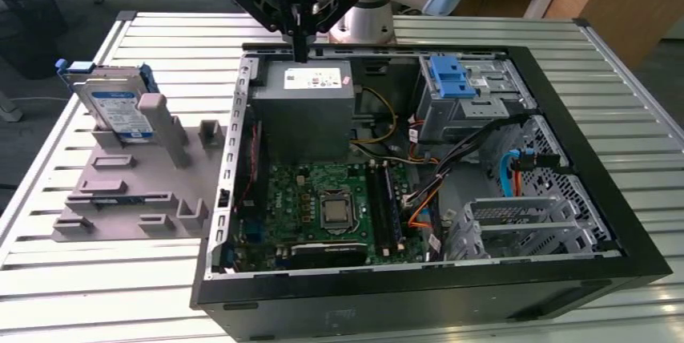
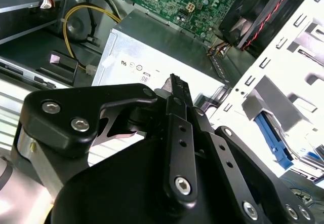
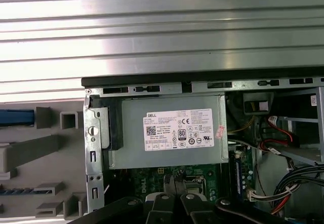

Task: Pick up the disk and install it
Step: 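Reach for the disk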

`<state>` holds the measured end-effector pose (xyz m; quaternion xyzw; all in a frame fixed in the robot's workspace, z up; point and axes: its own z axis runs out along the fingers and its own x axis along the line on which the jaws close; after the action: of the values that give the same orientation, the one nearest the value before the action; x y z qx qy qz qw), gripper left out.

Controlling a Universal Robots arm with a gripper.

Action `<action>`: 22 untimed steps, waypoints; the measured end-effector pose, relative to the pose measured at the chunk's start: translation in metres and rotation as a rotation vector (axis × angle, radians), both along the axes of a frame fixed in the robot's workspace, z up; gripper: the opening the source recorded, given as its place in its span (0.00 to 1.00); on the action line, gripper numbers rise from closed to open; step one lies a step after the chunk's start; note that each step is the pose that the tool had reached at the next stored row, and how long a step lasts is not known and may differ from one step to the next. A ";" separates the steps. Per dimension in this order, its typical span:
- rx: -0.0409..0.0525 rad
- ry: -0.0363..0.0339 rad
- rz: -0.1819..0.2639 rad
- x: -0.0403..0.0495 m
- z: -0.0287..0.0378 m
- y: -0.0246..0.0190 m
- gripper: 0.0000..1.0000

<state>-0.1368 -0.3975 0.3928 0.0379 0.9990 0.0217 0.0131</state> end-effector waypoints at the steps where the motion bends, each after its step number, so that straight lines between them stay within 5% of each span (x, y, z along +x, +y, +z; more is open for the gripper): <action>1: 0.0000 0.0000 0.000 -0.0004 0.0000 0.0001 0.11; 22: -0.0001 0.0001 0.000 -0.0111 -0.0003 0.0034 0.11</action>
<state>-0.1479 -0.3940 0.3925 0.0379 0.9990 0.0217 0.0130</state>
